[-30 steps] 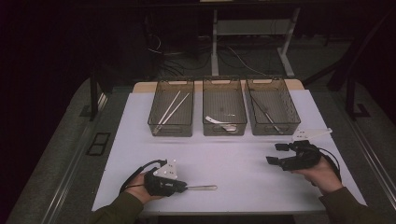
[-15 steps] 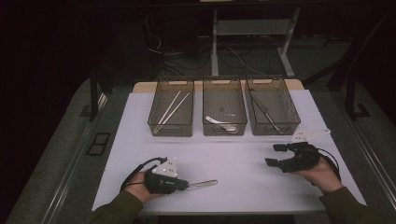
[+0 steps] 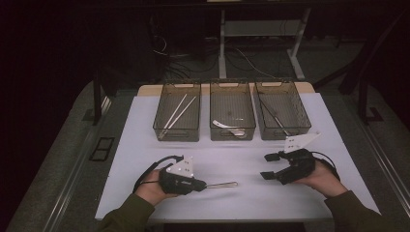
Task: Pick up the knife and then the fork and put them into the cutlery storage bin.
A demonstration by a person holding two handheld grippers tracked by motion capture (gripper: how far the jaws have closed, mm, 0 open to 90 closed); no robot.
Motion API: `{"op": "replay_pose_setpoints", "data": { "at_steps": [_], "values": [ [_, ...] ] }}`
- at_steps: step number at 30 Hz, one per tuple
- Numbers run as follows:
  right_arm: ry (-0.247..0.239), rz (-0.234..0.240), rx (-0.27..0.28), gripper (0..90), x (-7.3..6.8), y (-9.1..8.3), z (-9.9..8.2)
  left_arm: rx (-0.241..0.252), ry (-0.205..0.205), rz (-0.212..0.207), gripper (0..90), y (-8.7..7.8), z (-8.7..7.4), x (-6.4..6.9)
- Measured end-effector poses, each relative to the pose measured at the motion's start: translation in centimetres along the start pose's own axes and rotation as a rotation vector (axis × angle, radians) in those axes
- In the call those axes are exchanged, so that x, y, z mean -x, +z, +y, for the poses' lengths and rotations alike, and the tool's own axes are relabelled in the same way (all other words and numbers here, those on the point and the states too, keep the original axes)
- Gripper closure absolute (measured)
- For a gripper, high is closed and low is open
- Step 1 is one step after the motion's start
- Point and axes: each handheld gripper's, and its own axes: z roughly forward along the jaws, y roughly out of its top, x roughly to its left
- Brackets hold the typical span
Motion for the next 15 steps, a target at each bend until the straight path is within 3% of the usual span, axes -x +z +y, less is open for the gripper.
{"op": "replay_pose_setpoints", "data": {
  "at_steps": [7, 9, 15],
  "values": [
    [-0.109, 0.096, -0.048, 33.5, -1.5, 2.5, 2.4, 0.007, 0.034, -0.036, 84.6, 1.0, 2.3, -0.9],
    [-0.176, 0.107, -0.075, 35.7, -1.7, 3.4, 2.9, 0.01, 0.038, -0.044, 84.6, 1.3, 2.9, -1.1],
    [-0.26, 0.135, -0.138, 43.8, -2.3, 5.7, 4.1, 0.012, 0.063, -0.058, 84.6, 2.0, 4.4, -1.7]
  ]
}}
